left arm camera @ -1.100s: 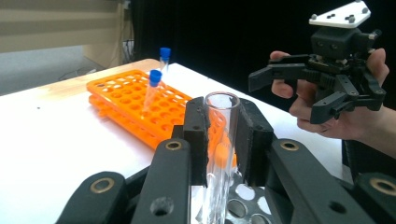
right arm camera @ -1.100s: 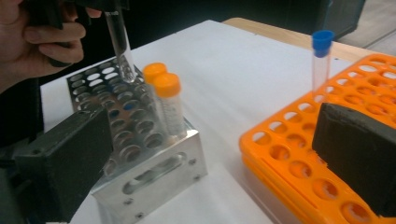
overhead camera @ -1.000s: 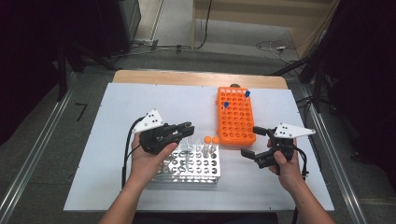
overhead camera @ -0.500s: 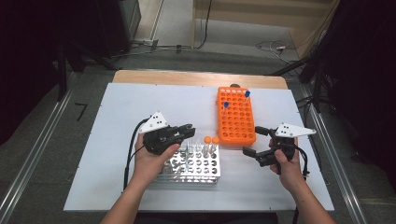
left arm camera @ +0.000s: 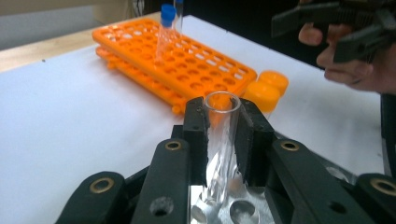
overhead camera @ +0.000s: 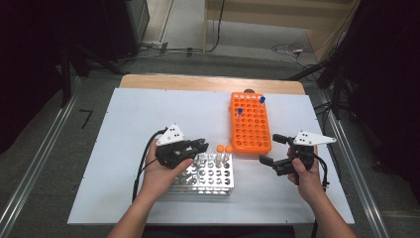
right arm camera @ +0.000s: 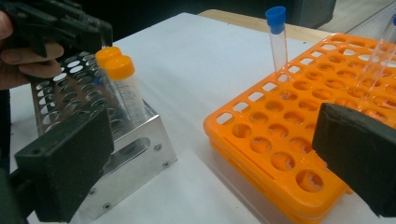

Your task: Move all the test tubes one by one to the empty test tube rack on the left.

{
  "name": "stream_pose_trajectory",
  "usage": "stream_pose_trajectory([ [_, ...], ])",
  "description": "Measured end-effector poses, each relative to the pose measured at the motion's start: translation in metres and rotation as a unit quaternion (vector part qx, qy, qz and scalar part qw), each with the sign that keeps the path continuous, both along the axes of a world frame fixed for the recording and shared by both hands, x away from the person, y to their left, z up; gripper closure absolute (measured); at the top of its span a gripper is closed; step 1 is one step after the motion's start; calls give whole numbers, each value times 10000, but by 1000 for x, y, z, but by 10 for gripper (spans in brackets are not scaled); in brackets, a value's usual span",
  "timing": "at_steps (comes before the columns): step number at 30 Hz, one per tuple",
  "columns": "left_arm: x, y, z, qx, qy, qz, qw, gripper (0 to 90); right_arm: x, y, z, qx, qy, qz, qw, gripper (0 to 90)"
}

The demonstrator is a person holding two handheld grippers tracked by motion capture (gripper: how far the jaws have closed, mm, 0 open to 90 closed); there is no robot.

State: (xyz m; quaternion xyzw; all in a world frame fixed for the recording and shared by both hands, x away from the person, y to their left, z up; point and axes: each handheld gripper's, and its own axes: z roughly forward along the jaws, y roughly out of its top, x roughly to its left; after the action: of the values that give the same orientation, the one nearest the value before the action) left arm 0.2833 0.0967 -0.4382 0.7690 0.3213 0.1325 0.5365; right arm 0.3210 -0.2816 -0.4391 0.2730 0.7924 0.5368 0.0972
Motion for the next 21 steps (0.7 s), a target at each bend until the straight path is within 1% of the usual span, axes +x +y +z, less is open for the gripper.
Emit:
stream_pose_trajectory([
  [2,0,0,0,14,3,7,10000,761,1,-1,0,0,4,-23,10000,0],
  [8,-1,1,0,65,130,-13,9999,743,2,-1,-3,-37,20,-36,10000,0],
  [9,-1,1,0,109,150,-29,9998,737,2,-1,-3,-41,21,-35,10000,0],
  [13,-3,-3,0,287,126,-109,9995,744,3,-2,-4,-52,25,-56,10000,0],
  [15,-4,-5,0,434,107,-143,9989,745,3,-3,-4,-58,41,-70,10000,0],
  [17,-4,-7,0,521,115,-169,9984,744,3,-3,-4,-51,37,-67,10000,0],
  [21,-3,-6,-1,489,177,-150,9985,714,4,-2,-5,-80,46,-63,9999,0],
])
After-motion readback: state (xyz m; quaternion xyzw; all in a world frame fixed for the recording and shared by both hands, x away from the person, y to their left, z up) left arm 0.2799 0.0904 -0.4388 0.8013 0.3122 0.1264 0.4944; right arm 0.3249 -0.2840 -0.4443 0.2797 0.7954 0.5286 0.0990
